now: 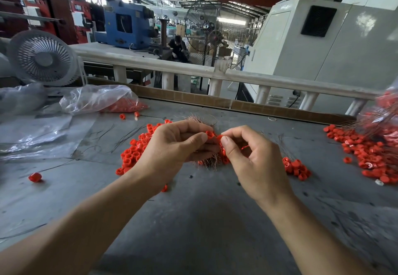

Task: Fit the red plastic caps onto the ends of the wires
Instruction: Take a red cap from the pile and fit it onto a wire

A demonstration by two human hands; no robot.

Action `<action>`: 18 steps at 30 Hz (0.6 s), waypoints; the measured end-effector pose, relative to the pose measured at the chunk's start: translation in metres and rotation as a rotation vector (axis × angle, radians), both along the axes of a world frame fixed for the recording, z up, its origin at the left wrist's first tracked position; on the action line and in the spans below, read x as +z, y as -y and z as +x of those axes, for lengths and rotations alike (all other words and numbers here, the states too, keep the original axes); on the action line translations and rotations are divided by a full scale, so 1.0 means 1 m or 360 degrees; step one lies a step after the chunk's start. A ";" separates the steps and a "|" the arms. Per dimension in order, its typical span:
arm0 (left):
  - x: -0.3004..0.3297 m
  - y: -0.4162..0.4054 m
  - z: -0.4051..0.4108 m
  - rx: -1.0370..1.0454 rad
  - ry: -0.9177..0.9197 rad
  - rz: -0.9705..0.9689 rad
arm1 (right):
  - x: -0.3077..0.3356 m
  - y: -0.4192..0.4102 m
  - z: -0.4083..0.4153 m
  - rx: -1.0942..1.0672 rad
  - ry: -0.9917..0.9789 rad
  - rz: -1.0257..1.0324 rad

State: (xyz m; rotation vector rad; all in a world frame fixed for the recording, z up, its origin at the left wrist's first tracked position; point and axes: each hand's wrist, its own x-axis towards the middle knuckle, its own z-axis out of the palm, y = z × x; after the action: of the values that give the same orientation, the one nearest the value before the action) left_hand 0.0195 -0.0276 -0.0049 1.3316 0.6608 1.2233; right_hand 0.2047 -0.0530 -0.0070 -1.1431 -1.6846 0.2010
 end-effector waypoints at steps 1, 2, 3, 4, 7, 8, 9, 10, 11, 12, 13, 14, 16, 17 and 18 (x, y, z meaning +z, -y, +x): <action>0.000 0.000 0.000 0.0005 -0.0006 -0.0001 | 0.001 0.000 0.000 -0.0030 0.0064 0.0038; 0.000 0.000 0.000 0.0009 -0.0015 -0.0001 | 0.001 0.000 0.001 -0.0056 0.0123 0.0071; 0.000 0.000 0.000 0.0012 -0.0021 -0.0001 | 0.002 0.000 0.002 -0.0080 0.0180 0.0099; 0.000 0.000 0.000 0.0013 -0.0020 -0.0003 | 0.002 0.000 0.002 -0.0100 0.0230 0.0120; 0.000 0.000 -0.001 0.0018 0.0002 -0.0019 | -0.001 -0.001 0.002 -0.0123 0.0293 0.0104; 0.000 0.000 -0.001 0.0016 0.0006 -0.0021 | -0.002 -0.002 0.001 -0.0113 0.0277 0.0080; 0.000 0.000 -0.001 0.0013 0.0009 -0.0023 | -0.003 -0.002 0.001 -0.0095 0.0245 0.0055; 0.000 0.000 -0.001 0.0012 0.0009 -0.0023 | -0.003 -0.002 0.001 -0.0068 0.0206 0.0029; 0.000 0.000 -0.001 0.0013 0.0007 -0.0019 | -0.004 -0.002 0.001 -0.0036 0.0163 0.0002; 0.000 0.000 0.000 0.0014 0.0003 -0.0014 | -0.004 -0.002 0.002 -0.0007 0.0116 -0.0023; -0.001 0.000 0.000 0.0012 -0.0001 -0.0007 | -0.004 -0.002 0.002 0.0015 0.0068 -0.0046; -0.001 0.000 -0.001 0.0008 -0.0003 -0.0002 | -0.005 -0.002 0.002 0.0029 0.0030 -0.0062; 0.000 0.000 -0.001 -0.0005 -0.0001 0.0001 | -0.006 -0.002 0.002 0.0039 -0.0011 -0.0075; 0.000 0.001 -0.001 -0.0007 0.0002 -0.0002 | -0.006 -0.002 0.002 0.0040 -0.0027 -0.0079; 0.000 0.001 -0.001 -0.0005 0.0007 -0.0005 | -0.007 -0.002 0.002 0.0038 -0.0047 -0.0084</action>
State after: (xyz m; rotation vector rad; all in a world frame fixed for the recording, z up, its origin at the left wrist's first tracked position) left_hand 0.0186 -0.0286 -0.0045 1.3265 0.6571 1.2221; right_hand 0.2064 -0.0512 -0.0137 -1.1541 -1.6762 0.2776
